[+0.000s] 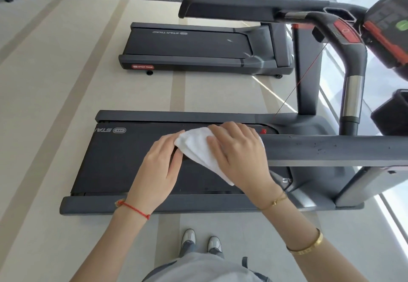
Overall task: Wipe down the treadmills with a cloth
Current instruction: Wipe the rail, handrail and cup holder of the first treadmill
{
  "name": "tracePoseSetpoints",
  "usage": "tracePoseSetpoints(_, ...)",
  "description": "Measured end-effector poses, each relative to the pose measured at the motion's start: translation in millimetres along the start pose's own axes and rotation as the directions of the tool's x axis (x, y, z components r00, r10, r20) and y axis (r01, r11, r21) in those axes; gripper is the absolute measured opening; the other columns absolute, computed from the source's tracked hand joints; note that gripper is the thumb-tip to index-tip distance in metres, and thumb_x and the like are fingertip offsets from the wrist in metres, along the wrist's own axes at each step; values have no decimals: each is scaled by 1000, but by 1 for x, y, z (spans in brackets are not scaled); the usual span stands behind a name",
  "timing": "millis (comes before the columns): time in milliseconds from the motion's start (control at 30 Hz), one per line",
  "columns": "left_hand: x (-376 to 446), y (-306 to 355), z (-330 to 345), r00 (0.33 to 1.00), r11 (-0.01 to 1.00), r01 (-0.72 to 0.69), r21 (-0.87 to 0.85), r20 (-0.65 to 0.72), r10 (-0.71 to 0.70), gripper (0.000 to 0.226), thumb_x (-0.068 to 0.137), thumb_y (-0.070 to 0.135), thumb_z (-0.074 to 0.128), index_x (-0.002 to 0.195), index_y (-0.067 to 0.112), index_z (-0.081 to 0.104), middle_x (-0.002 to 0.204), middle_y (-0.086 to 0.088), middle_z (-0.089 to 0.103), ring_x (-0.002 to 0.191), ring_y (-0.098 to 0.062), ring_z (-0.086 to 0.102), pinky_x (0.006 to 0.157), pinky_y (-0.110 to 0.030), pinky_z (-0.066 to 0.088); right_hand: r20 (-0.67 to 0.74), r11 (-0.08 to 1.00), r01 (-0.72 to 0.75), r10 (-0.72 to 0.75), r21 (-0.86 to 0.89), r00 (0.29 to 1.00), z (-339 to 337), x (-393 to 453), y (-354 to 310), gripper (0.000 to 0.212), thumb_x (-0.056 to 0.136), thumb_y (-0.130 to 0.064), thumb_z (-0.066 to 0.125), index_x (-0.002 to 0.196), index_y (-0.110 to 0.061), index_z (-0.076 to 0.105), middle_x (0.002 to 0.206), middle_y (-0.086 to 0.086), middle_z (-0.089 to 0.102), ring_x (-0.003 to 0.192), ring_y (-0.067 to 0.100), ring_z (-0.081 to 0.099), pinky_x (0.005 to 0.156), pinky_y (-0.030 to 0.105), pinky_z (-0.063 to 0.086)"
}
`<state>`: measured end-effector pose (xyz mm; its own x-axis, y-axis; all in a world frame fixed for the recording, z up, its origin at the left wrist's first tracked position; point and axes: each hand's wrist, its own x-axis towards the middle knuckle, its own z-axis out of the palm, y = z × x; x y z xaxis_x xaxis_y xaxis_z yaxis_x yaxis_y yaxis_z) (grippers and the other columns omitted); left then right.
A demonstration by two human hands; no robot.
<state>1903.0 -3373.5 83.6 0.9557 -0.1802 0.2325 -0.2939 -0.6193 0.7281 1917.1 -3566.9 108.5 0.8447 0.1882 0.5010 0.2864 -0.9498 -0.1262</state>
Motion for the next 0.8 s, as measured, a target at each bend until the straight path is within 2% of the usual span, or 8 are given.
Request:
tracePoseSetpoints(67, 0, 0, -1, 1000, 1000, -3, 29, 2, 3, 38, 103, 27, 39, 139, 19, 48, 133, 10, 54, 124, -7, 49, 107, -30, 40, -31, 999, -31, 30, -24, 999, -8, -8, 24, 23, 96, -23, 47, 92, -18, 69, 80, 1, 61, 74, 25, 54, 72, 37, 43)
tracePoseSetpoints(233, 2, 1, -3, 1000, 999, -6, 49, 13, 6, 40, 102, 30, 39, 139, 18, 49, 133, 9, 54, 124, -8, 50, 107, -30, 40, -67, 947, -317, 314, -50, 947, -19, 4, 46, 41, 90, -19, 50, 49, -12, 50, 50, 1, 41, 51, 27, 38, 58, 41, 43)
tracePoseSetpoints(300, 3, 2, -5, 1000, 999, -3, 47, 21, 2, 39, 102, 31, 39, 137, 18, 50, 130, 10, 55, 122, -8, 51, 106, -31, 42, -63, 969, -242, 239, -45, 969, -11, 9, 19, 41, 93, -26, 48, 54, -15, 56, 53, 1, 47, 53, 26, 41, 60, 40, 43)
tracePoseSetpoints(400, 4, 3, -7, 1000, 1000, 3, 24, 29, -4, 34, 101, 28, 41, 130, 19, 54, 122, 11, 58, 114, -9, 55, 100, -36, 46, -70, 995, -78, 82, 56, 994, 4, 2, -9, 27, 96, -32, 49, 89, -18, 71, 80, 0, 64, 76, 25, 56, 76, 37, 45)
tracePoseSetpoints(500, 6, 3, -8, 999, 999, -3, 51, 36, 1, 35, 101, 26, 42, 133, 18, 53, 126, 9, 58, 118, -10, 54, 103, -39, 46, -90, 997, 65, -61, 45, 994, -2, -12, 15, 25, 98, -29, 51, 109, -17, 69, 98, 0, 67, 92, 24, 60, 86, 37, 46)
tracePoseSetpoints(667, 11, 13, -4, 999, 986, -43, 162, 19, 40, 34, 101, 23, 42, 132, 16, 55, 128, 5, 58, 120, -11, 52, 106, -26, 38, -198, 930, -367, 361, 6, 911, -23, -20, 83, 31, 92, -19, 48, 65, -16, 63, 68, 0, 60, 67, 27, 52, 73, 39, 43)
tracePoseSetpoints(733, 16, 24, 4, 997, 978, -83, 190, 15, 81, 32, 101, 20, 45, 130, 14, 57, 126, 4, 60, 117, -12, 53, 105, -25, 37, -216, 934, -357, 344, -24, 914, -17, -14, 69, 33, 91, -21, 49, 60, -17, 61, 63, 0, 58, 63, 27, 50, 68, 40, 42)
tracePoseSetpoints(800, 21, 38, 15, 992, 967, -123, 222, 12, 124, 29, 101, 17, 45, 125, 12, 60, 122, 1, 63, 114, -16, 57, 105, -30, 38, -183, 983, -182, 176, -17, 967, -9, -16, 52, 25, 93, -24, 50, 76, -19, 68, 74, 0, 62, 71, 25, 53, 72, 38, 43)
